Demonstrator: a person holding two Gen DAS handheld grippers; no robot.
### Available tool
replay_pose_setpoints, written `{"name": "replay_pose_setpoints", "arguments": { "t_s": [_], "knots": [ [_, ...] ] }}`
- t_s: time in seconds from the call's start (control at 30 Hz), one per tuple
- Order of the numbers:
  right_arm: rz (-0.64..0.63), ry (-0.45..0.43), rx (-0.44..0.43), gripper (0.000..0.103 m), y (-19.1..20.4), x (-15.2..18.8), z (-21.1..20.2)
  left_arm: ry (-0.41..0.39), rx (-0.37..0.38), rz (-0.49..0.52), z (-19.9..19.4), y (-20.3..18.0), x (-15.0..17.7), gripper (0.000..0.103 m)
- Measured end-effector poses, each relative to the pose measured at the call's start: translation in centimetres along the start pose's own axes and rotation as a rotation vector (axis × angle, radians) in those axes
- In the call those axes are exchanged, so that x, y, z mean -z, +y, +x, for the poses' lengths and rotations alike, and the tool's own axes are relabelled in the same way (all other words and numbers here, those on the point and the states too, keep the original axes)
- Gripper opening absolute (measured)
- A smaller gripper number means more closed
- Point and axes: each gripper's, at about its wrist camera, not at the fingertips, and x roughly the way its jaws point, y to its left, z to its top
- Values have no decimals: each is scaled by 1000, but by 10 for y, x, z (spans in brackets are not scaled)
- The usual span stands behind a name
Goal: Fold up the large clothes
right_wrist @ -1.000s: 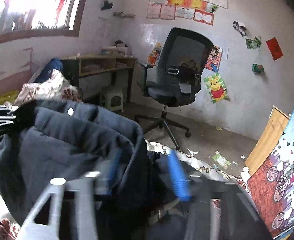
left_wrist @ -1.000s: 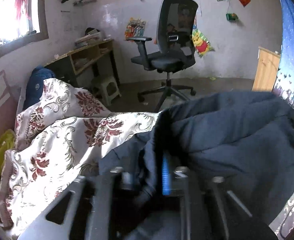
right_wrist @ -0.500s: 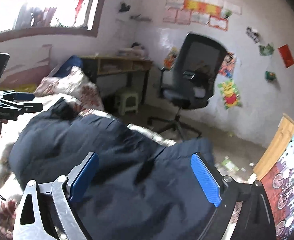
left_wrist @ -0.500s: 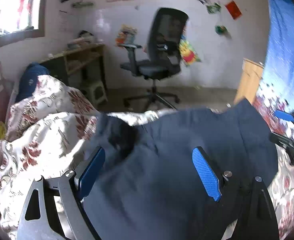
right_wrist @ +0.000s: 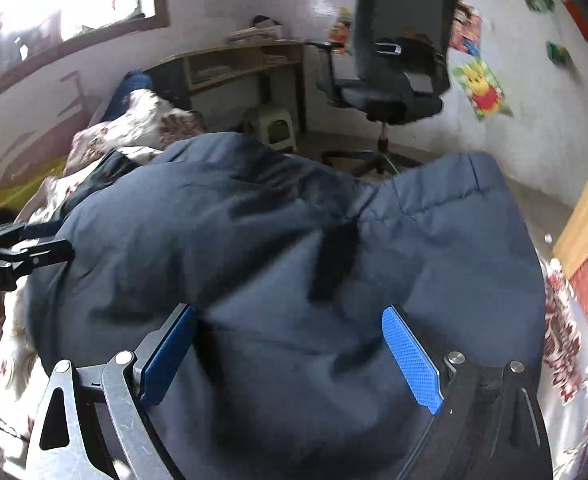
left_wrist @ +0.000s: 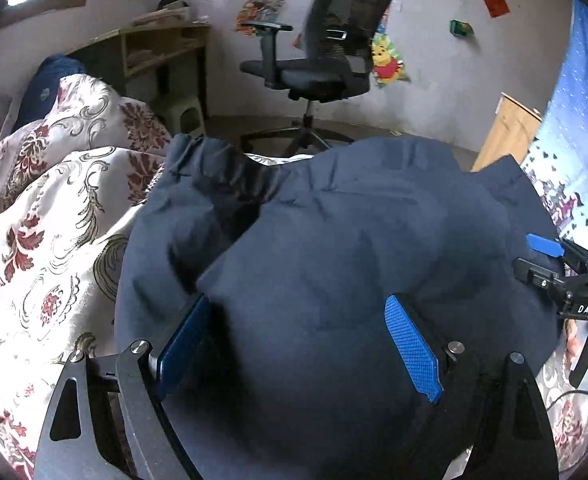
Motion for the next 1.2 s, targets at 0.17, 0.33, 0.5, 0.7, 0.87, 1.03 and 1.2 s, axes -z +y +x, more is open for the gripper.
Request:
{"name": "replay_pose_setpoints", "arguments": {
  "t_s": [0.17, 0.33, 0.5, 0.7, 0.87, 1.03, 1.2],
  "knots": [
    [36, -29, 34, 98, -18, -6, 11, -10, -43, -18, 9, 10, -3, 94],
    [73, -45, 56, 99, -32, -12, 23, -15, -51, -77, 11, 23, 1, 100],
    [110, -63, 69, 99, -48, -8, 29, -28, -56, -104, 13, 31, 0, 102],
    [136, -61, 68, 103, -59, -5, 40, -29, -44, -127, 19, 36, 3, 102],
    [153, -44, 38, 103, -64, -5, 51, -37, -21, -133, 23, 37, 5, 102],
    [149, -71, 46, 103, -62, 0, 54, -60, -20, -127, 26, 34, 7, 102],
    [150, -84, 46, 103, -61, 2, 56, -76, -21, -123, 29, 32, 9, 102]
  ]
}}
